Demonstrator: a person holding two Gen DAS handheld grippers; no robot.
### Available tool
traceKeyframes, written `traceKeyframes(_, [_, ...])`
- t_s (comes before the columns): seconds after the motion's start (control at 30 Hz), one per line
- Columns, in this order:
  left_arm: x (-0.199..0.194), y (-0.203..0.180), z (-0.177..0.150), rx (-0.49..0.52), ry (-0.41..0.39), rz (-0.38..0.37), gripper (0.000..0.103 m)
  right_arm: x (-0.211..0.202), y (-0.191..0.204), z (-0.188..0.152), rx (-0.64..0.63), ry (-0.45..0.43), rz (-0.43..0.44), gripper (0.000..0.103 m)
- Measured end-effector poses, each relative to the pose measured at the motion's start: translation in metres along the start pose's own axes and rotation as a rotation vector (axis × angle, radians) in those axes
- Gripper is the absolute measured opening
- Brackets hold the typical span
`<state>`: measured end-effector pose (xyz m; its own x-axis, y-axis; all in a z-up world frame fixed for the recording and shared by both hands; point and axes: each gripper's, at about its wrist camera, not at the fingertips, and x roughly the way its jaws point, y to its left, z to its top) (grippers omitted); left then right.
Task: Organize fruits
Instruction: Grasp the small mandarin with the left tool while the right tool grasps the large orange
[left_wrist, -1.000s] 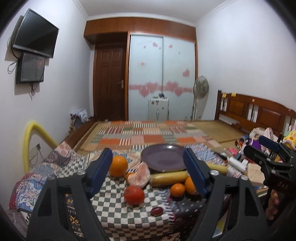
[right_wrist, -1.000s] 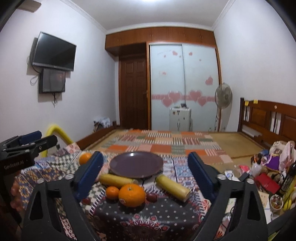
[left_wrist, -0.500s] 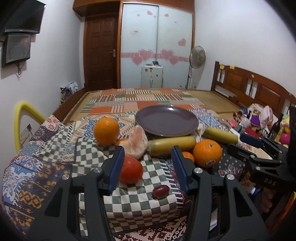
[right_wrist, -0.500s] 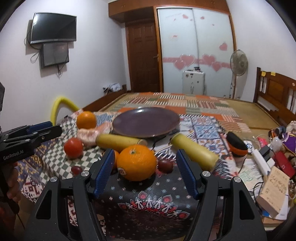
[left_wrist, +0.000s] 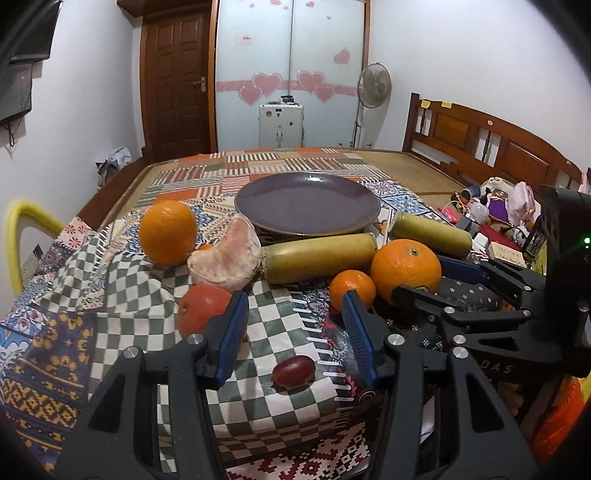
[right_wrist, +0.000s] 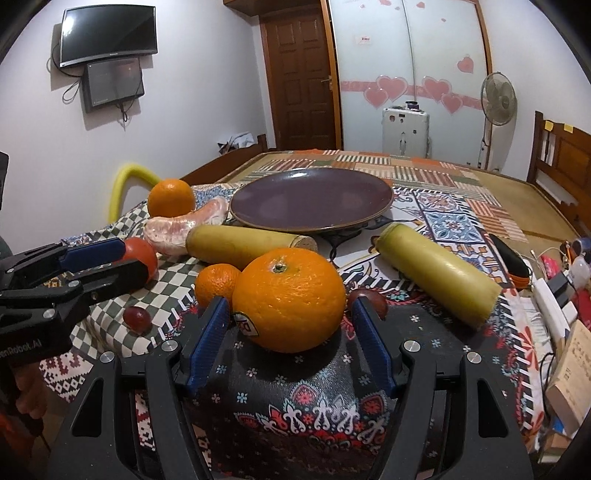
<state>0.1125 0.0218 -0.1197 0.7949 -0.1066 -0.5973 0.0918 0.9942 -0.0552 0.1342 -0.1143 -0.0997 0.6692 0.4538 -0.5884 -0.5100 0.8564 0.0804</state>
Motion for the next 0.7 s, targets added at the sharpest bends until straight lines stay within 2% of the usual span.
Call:
traceKeyframes(0.23, [0.008,-0.004,0.002,0.007,0.018,-0.033,0.053,0.003,-0.001,-0.002,0.008,0.006,0.007,0.062])
traceKeyframes(0.7, [0.037,-0.033,0.007,0.063,0.083,-0.101,0.052,-0.013,-0.018,-0.01,0.022,0.015,0.01,0.061])
